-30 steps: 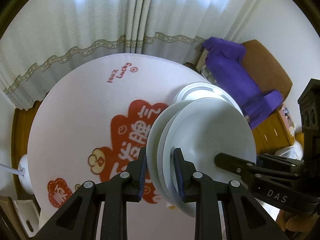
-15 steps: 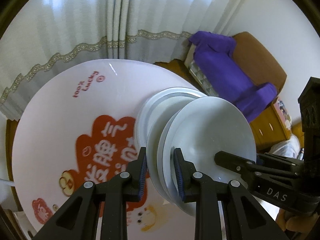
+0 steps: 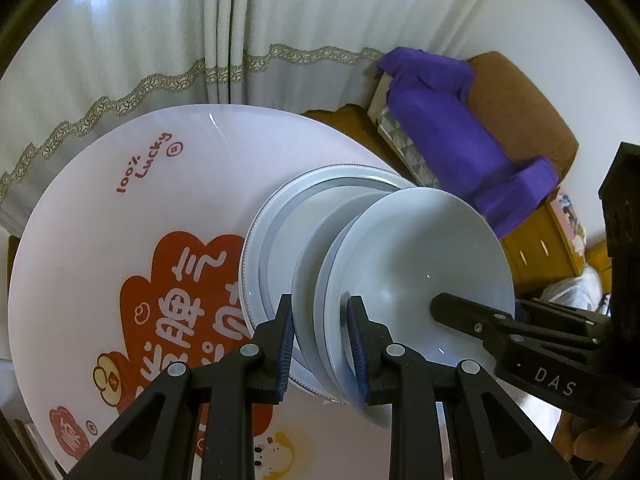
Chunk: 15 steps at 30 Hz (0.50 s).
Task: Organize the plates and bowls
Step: 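Lower the bowl stack onto the center of the plate stack with both tools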
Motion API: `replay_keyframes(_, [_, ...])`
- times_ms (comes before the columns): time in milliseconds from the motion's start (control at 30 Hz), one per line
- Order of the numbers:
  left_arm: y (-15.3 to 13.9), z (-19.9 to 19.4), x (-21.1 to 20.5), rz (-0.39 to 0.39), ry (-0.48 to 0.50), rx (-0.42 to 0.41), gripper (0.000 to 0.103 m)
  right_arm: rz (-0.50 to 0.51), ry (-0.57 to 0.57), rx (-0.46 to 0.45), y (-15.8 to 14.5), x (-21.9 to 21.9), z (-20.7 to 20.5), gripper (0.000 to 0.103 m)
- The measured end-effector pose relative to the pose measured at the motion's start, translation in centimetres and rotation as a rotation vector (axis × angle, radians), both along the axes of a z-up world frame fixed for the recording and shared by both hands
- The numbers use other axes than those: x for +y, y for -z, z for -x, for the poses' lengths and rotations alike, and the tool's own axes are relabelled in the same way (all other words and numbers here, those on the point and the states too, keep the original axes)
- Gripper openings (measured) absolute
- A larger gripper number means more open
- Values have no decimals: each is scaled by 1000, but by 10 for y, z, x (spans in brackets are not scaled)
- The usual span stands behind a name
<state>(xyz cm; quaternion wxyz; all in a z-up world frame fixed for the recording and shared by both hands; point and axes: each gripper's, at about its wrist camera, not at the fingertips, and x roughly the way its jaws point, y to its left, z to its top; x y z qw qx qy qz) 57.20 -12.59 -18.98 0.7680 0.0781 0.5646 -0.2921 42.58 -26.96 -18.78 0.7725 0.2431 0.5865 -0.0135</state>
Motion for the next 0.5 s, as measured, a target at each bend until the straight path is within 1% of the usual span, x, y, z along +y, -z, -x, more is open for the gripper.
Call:
replay_keyframes(200, [8, -4, -2, -6, -8, 7, 21, -8, 1, 13, 6, 0, -2, 26])
replay_keyframes(500, [14, -11, -4, 3, -14, 19, 22, 10, 8, 14, 4, 1, -5, 26])
